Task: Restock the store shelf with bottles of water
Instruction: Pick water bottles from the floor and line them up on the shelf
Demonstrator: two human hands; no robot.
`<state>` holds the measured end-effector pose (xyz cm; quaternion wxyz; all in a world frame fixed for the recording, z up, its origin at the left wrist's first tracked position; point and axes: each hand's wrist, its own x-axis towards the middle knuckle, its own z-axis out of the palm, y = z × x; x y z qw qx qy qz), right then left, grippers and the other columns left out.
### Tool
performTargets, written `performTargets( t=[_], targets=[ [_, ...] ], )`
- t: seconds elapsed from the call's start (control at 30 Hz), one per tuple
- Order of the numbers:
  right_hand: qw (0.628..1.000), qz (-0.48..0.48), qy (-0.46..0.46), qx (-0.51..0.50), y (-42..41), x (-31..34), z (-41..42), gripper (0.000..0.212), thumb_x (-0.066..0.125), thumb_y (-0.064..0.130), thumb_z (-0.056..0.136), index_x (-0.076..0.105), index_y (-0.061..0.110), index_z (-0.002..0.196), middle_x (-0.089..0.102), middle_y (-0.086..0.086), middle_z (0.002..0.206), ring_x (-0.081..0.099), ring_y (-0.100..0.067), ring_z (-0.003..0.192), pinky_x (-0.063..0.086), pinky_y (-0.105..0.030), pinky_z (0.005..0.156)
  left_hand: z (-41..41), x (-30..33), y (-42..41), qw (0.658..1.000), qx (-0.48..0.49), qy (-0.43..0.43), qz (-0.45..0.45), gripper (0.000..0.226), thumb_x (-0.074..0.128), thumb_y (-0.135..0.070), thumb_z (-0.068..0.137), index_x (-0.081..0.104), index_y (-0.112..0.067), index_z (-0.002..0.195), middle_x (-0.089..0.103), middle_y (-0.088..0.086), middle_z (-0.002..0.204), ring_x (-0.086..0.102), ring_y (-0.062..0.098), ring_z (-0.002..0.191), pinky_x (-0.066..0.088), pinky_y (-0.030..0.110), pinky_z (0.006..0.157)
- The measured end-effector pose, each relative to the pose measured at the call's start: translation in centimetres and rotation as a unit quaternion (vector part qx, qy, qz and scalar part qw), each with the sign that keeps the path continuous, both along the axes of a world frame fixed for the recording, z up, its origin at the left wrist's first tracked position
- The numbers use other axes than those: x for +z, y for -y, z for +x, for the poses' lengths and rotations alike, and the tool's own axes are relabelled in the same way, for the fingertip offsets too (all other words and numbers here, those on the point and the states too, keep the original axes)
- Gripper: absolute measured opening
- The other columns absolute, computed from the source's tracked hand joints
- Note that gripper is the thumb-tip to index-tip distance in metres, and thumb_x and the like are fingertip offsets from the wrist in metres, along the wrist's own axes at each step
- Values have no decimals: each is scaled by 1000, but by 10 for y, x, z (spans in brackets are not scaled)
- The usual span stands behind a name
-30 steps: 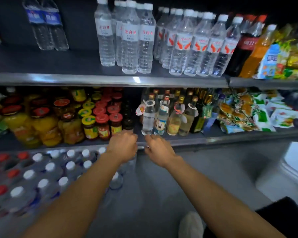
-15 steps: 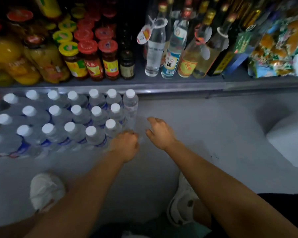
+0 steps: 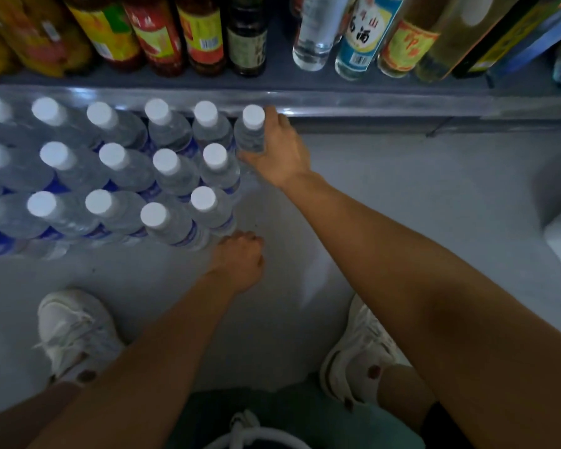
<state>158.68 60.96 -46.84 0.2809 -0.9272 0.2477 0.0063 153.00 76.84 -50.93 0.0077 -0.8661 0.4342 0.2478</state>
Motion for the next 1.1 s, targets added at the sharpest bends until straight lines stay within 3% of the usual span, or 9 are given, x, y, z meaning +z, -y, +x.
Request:
performTargets(
  t=[0.27, 0.5, 0.67, 0.83, 1.1],
  targets=[
    [999, 24, 26, -25, 8, -2, 1, 65, 78, 37, 74, 48, 10, 125, 59, -10, 123, 58, -28, 112, 50, -37, 86, 3, 4, 0, 1000, -13, 1, -19, 25, 44, -22, 93, 56, -8, 110, 56, 10, 116, 53, 27, 109, 43, 33, 87],
    [998, 35, 39, -42, 13, 45, -47, 60, 80, 35, 68, 55, 11, 116, 67, -8, 111, 62, -27, 104, 51, -33, 81, 1, 45, -3, 997, -12, 52, -61, 24, 46, -21, 91, 58, -8, 106, 59, 11, 111, 55, 28, 106, 45, 34, 81],
    [998, 6, 60, -15, 13, 113, -79, 44, 79, 32, 65, 57, 17, 100, 66, -1, 94, 63, -24, 95, 44, -27, 71, -1, 100, -6, 989, -26, 97, -112, 23, 46, -22, 90, 59, -8, 103, 60, 11, 110, 57, 29, 102, 45, 36, 83],
    [993, 10, 120, -4, 11, 189, -91, 60, 73, 43, 54, 57, 19, 106, 68, 1, 97, 65, -18, 90, 54, -39, 80, 9, 173, -7, 973, -24, 175, -147, 24, 47, -24, 92, 59, -8, 105, 58, 10, 112, 54, 30, 106, 44, 37, 81],
    [979, 16, 195, 55, 3, 324, -68, 34, 80, 19, 59, 64, 14, 89, 71, -1, 86, 68, -14, 82, 56, -41, 79, 56, 301, -14, 926, -18, 304, -223, 28, 46, -28, 92, 60, -13, 111, 59, 7, 113, 53, 28, 106, 40, 35, 80]
  ],
)
